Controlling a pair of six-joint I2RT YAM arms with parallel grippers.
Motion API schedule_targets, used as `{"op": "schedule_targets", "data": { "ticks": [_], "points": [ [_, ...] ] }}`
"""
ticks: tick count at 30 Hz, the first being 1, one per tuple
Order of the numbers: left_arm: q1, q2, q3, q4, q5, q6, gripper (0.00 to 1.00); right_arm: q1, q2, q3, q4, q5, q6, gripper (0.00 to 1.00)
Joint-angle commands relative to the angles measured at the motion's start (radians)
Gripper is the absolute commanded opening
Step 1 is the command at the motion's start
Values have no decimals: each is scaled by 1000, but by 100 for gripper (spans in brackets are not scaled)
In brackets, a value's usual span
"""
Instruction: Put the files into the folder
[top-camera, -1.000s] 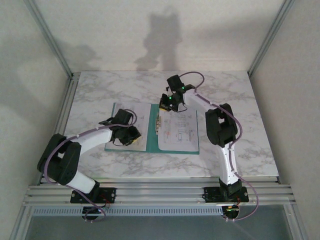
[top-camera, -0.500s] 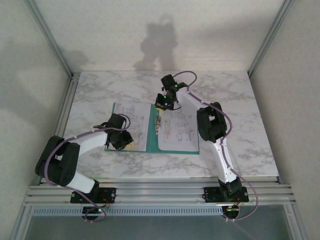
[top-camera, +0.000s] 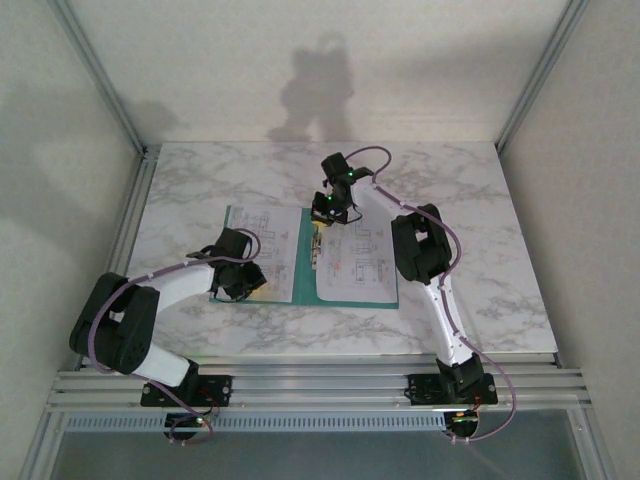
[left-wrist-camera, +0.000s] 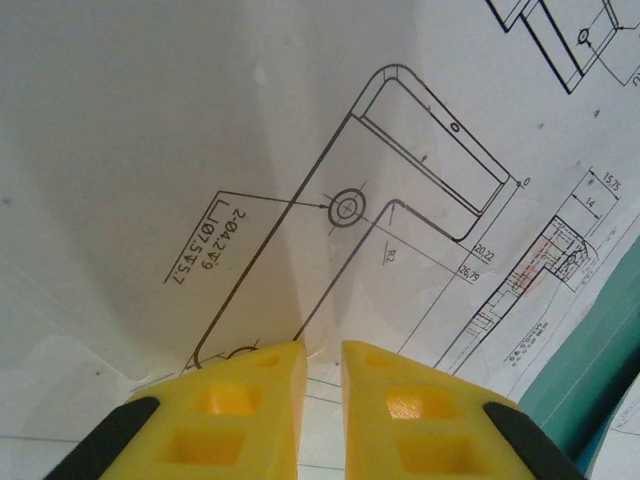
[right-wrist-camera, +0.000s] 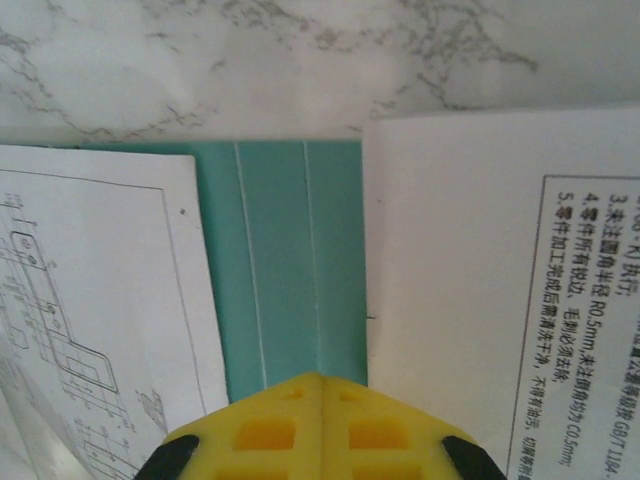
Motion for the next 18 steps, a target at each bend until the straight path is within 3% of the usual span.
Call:
{"op": "schedule_targets", "data": {
  "ticks": [1,18],
  "points": [
    [8,4,-29,-14,-11,-4,18,12,-41,-26,1,-40,-13,0],
    [5,-3,-36,0,-10,-41,18,53,-260,-236,77,-159,5,0]
  ]
}}
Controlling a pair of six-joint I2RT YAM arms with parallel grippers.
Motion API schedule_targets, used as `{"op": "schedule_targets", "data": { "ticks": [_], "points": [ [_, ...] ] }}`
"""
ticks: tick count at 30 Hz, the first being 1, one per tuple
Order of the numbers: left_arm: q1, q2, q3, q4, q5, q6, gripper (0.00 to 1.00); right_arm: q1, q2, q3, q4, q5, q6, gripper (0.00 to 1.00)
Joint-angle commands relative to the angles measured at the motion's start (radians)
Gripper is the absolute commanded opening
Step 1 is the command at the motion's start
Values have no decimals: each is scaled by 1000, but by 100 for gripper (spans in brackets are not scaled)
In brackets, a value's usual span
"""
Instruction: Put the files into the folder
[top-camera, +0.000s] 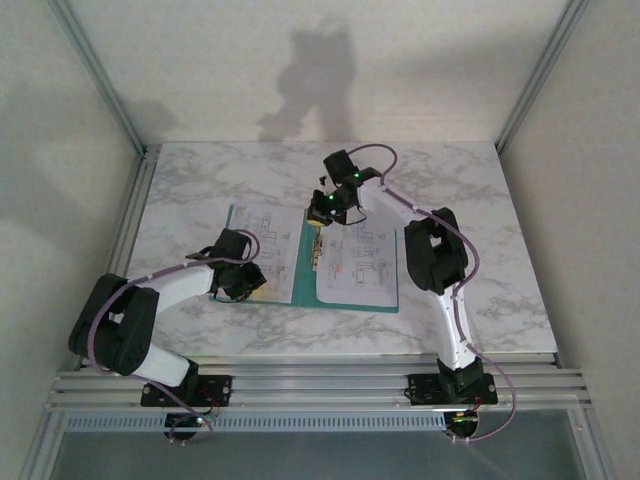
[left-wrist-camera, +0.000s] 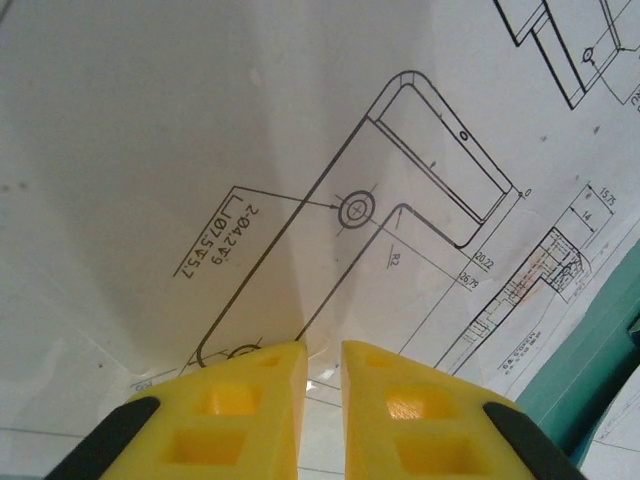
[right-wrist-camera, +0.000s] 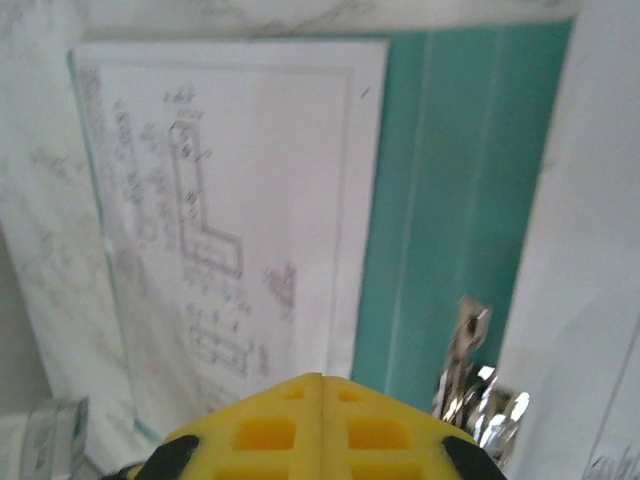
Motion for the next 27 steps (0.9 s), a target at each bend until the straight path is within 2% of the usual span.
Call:
{"op": "schedule_targets", "data": {
  "ticks": [1,6,9,17,27],
  "points": [
    [5,5,-24,-19,-12,-15,18,29,-69,-79,14,-59,9,0],
    [5,3,-22,-17,-8,-16,18,34,-135,-196,62,-45,35,0],
    [3,2,-24,-19,-7,-16,18,21,-142,-201,67,-2,41,0],
    [2,-5,-40,-16,-11,-17,18,-12,25,18,-21,98,12,0],
    [3,-15,-53,0,-8,-30,18,-35,187,232,-83,113,-6,0]
  ]
}}
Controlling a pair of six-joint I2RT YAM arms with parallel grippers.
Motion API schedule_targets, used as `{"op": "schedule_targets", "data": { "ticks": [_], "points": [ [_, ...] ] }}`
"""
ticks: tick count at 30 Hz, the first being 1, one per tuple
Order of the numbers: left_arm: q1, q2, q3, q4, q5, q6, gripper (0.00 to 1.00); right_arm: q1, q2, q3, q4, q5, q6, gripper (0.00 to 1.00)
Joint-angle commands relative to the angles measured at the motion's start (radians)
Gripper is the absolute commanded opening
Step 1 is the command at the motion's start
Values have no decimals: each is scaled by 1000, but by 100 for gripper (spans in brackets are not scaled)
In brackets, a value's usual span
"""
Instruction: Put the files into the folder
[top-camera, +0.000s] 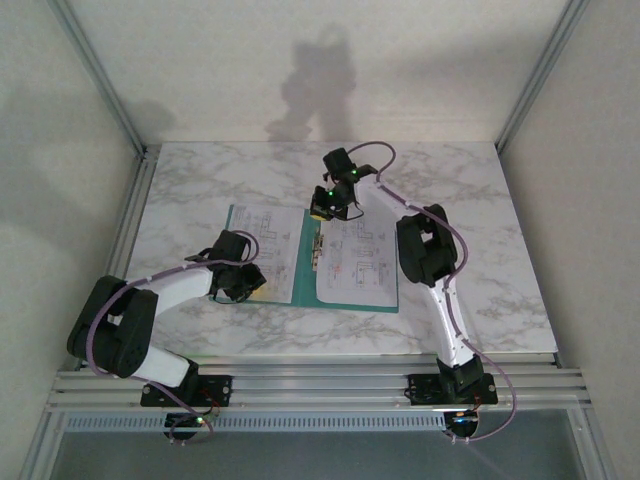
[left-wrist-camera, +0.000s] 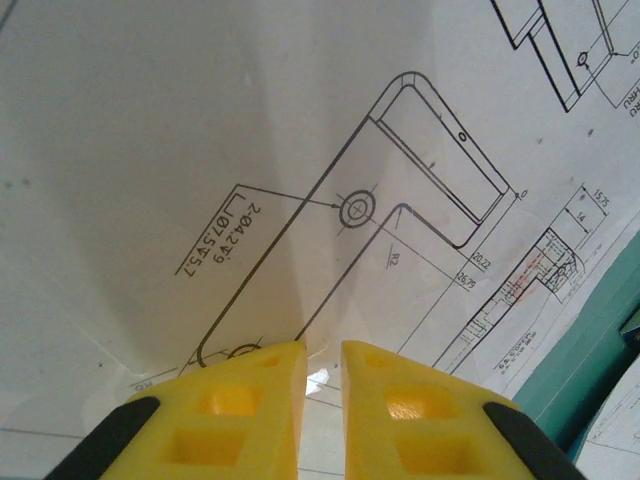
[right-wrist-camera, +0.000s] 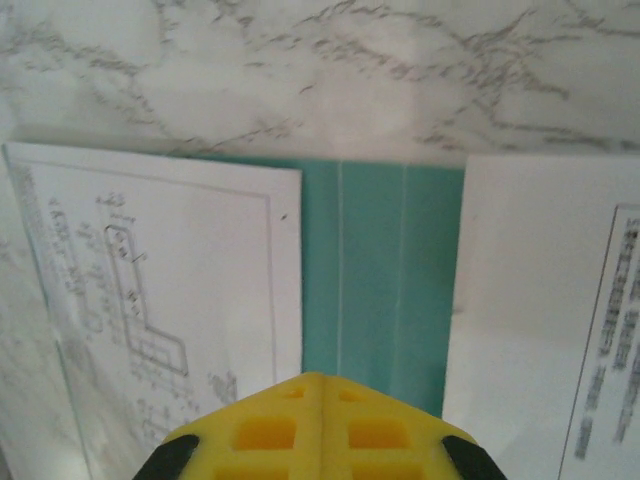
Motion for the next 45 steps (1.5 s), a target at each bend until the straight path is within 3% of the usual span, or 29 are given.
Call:
{"op": "schedule_targets", "data": {
  "ticks": [1,32,45],
  "points": [
    [2,-1,-32,-28,-8,-18,18,-4,47,84,-64,13,-20,0],
    [-2,-9,-32,-33,-4,-15,18,4,49,-5,-19,-49,9,0],
    [-7,-12,-36,-26,-12,-28,18,10,-59,-115,68,-120,74,0]
  ]
}}
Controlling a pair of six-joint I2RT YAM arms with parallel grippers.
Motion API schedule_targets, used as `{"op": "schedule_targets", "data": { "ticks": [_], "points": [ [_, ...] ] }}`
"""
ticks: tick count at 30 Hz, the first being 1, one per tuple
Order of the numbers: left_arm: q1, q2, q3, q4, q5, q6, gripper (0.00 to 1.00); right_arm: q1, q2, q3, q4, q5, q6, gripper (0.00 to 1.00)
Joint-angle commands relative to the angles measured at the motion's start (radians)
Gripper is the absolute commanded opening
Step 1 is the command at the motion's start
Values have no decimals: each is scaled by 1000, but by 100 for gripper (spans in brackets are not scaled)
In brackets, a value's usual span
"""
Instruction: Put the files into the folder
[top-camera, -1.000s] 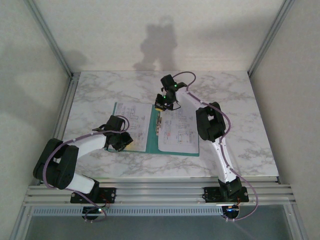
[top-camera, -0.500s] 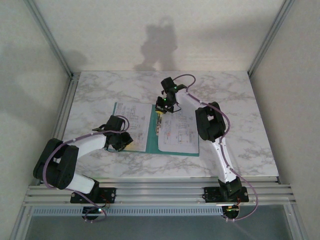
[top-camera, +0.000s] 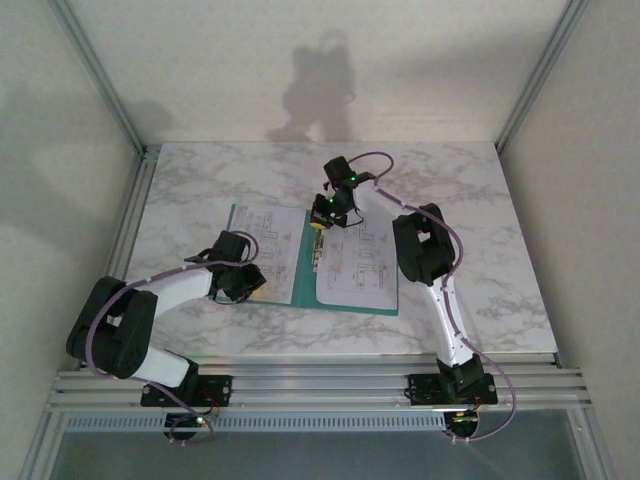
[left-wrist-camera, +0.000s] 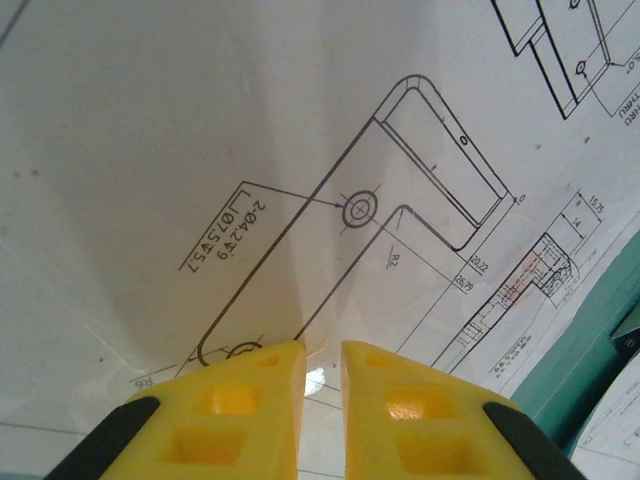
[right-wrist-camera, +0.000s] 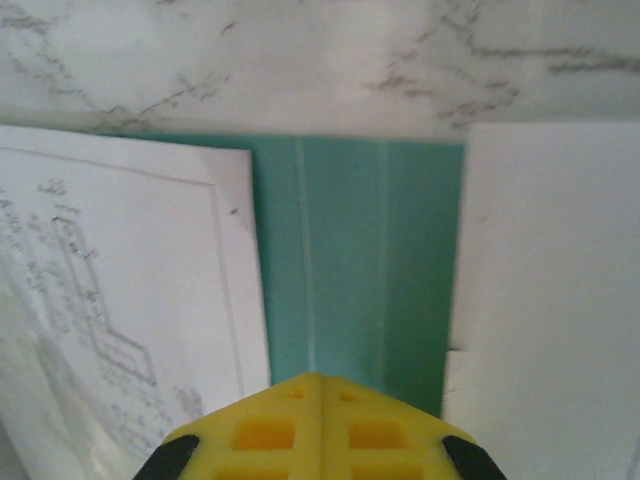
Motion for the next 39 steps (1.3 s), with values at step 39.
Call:
{"op": "schedule_targets", "data": {
  "ticks": [39],
  "points": [
    [-91,8,-12,-45,7,-28,18,5,-569,-586,202,134,201,22]
  ]
}}
